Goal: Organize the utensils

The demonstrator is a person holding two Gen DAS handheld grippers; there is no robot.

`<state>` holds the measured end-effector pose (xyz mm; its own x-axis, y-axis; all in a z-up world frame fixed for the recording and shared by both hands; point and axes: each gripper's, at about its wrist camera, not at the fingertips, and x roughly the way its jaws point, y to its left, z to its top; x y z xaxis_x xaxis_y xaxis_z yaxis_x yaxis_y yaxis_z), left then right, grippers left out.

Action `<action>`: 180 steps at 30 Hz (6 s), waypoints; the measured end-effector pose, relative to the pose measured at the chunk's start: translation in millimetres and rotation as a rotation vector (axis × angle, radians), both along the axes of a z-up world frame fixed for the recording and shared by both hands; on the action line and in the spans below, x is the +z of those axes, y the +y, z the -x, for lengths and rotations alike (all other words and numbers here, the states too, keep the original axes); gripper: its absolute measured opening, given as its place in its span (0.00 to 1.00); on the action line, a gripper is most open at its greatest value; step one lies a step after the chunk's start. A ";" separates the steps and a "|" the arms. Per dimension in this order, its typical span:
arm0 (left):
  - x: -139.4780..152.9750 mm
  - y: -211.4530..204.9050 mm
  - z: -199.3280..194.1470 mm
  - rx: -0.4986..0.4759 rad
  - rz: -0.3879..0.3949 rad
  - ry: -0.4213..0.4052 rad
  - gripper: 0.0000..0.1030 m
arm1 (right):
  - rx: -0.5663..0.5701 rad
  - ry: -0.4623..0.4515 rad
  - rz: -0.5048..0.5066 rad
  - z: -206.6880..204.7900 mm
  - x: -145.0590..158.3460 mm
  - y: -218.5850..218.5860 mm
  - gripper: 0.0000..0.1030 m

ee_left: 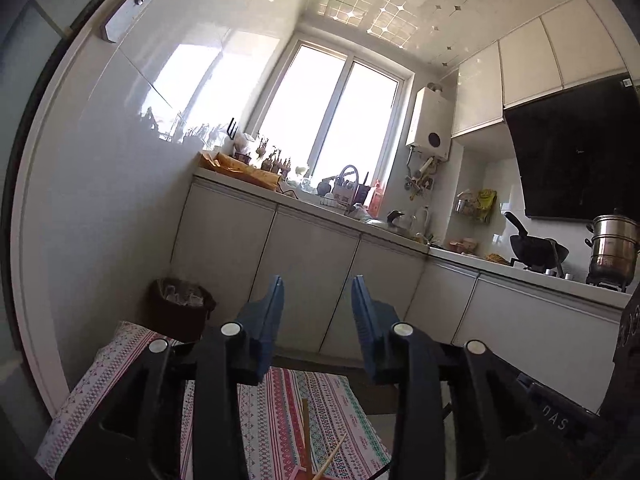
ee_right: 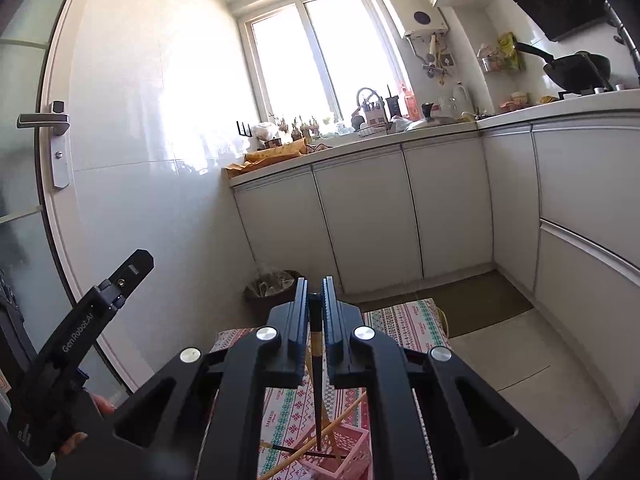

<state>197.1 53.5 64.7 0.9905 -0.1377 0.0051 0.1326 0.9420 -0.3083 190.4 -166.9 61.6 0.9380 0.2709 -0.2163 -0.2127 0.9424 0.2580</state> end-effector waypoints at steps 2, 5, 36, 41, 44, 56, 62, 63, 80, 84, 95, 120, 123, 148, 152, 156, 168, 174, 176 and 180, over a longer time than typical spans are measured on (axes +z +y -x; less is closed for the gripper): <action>5.5 4.1 5.1 -0.004 0.004 -0.003 0.35 | 0.004 0.002 0.002 -0.4 -0.2 1.8 0.07; 15.5 4.2 15.2 -0.009 -0.009 -0.016 0.36 | 0.003 0.004 0.011 -1.3 -1.2 4.9 0.07; -284.0 47.3 -5.8 -0.148 1.393 0.801 0.61 | 0.001 0.048 0.037 -3.1 -16.7 -14.2 0.07; -280.3 56.9 -21.0 -0.185 1.358 0.758 0.35 | -0.005 0.046 0.031 -3.8 -16.9 -19.5 0.07; -278.6 59.6 -28.5 -0.209 1.357 0.766 0.28 | -0.007 0.053 0.029 -5.6 -18.3 -19.3 0.07; -269.7 54.8 -37.5 -0.261 1.286 0.778 0.11 | -0.006 0.065 0.042 -7.0 -22.5 -16.0 0.07; -261.3 54.9 -37.7 -0.291 1.235 0.747 0.08 | -0.012 0.066 0.033 -6.8 -22.2 -19.8 0.07; -258.5 54.6 -37.9 -0.300 1.226 0.738 0.07 | -0.013 0.066 0.030 -7.5 -21.5 -20.1 0.07; -141.4 59.6 -8.5 -0.404 0.721 0.654 0.06 | -0.031 0.036 -0.027 7.5 -6.0 -41.3 0.07; -87.9 59.0 2.1 -0.386 0.402 0.707 0.06 | -0.045 0.027 -0.038 16.4 0.8 -54.9 0.07; -8.3 6.6 -19.6 -0.359 -0.153 0.871 0.06 | -0.059 -0.010 -0.077 25.2 13.8 -67.8 0.08; 13.9 -42.7 -56.7 -0.324 -0.360 0.846 0.06 | -0.101 0.198 -0.158 -0.2 -16.9 -128.6 0.10; 18.6 -46.1 -51.5 -0.329 -0.355 0.816 0.06 | -0.108 0.203 -0.130 0.7 -16.0 -129.6 0.10; 29.8 7.2 10.7 -0.531 -0.008 0.556 0.06 | -0.353 0.984 -0.928 -41.5 -300.0 -227.0 0.34; 23.0 10.5 7.4 -0.549 0.019 0.558 0.06 | -0.406 0.970 -0.962 -34.0 -318.2 -225.6 0.34; 21.2 11.3 7.9 -0.563 0.026 0.557 0.06 | -0.421 0.944 -0.980 -42.9 -329.0 -220.3 0.34; 15.3 24.7 10.4 -0.546 0.034 0.575 0.06 | -0.461 0.822 -1.000 -49.6 -319.2 -206.7 0.34; 16.2 27.3 11.5 -0.547 0.037 0.573 0.06 | -0.469 0.765 -1.045 -47.3 -316.4 -200.8 0.34; 16.7 29.0 12.3 -0.544 0.037 0.575 0.06 | -0.454 0.732 -1.067 -47.9 -314.1 -200.3 0.34; 17.9 32.5 12.0 -0.540 0.043 0.577 0.06 | -0.432 0.689 -1.089 -52.3 -312.4 -198.5 0.34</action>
